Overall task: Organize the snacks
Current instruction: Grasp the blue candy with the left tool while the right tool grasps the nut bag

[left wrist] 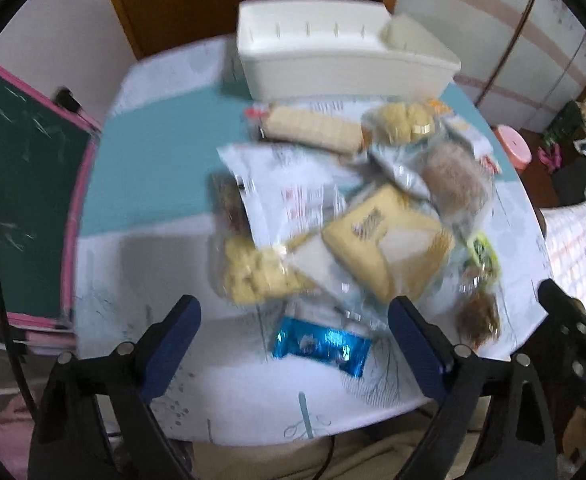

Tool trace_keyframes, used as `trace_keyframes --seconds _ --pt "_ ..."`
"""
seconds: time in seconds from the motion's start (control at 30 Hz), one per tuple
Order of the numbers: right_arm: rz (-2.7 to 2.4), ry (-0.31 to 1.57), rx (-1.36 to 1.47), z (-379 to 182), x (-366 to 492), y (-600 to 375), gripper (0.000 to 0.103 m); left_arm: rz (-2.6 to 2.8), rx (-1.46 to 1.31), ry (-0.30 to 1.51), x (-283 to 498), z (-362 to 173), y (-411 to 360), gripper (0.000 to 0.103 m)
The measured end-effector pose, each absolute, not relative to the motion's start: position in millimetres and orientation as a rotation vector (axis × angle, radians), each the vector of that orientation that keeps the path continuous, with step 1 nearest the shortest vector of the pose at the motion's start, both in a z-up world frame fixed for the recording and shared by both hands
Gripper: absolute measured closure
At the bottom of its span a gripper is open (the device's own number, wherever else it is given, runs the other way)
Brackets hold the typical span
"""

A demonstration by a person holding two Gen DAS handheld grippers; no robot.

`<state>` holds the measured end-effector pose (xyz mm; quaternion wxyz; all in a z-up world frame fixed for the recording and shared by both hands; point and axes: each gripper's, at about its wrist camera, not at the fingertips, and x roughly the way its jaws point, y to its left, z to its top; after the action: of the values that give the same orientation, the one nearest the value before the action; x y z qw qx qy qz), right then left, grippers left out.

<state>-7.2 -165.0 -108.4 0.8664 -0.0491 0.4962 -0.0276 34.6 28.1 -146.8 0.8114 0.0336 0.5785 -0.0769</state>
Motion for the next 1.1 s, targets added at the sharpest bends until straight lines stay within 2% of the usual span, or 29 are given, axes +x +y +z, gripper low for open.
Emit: trace_keyframes --seconds 0.17,0.33,0.6,0.73,0.9,0.93,1.0,1.03,1.1 --pt "-0.019 1.146 -0.119 -149.3 -8.0 -164.5 0.001 -0.242 0.023 1.363 24.3 -183.7 37.7 0.009" --pt "0.047 1.211 -0.100 -172.1 -6.3 -162.3 0.002 -0.322 -0.020 1.387 21.6 -196.8 39.0 0.009" --pt "0.079 1.284 -0.123 -191.8 1.7 -155.9 0.007 -0.358 0.268 1.348 -0.9 -220.8 2.4 0.009" --pt "0.080 1.326 -0.130 -206.2 5.3 -155.2 0.016 -0.355 0.272 1.345 -0.2 -228.8 -5.7 0.009" --pt "0.101 1.372 -0.101 -220.1 7.8 -160.1 0.032 -0.343 0.241 1.347 10.5 -233.7 -8.4 0.009" --pt "0.111 1.373 -0.099 -220.2 8.2 -159.8 0.035 -0.340 0.238 1.352 12.9 -235.9 -9.7 0.010" --pt "0.117 1.363 -0.098 -219.5 8.4 -159.7 0.041 -0.338 0.243 1.368 14.5 -237.9 -8.3 0.027" --pt "0.120 1.357 -0.096 -218.7 8.6 -160.1 0.049 -0.331 0.253 1.365 15.5 -238.8 -8.4 0.029" --pt "0.130 1.351 -0.079 -218.2 9.5 -162.2 0.054 -0.334 0.255 1.351 15.8 -236.6 -9.3 0.041"
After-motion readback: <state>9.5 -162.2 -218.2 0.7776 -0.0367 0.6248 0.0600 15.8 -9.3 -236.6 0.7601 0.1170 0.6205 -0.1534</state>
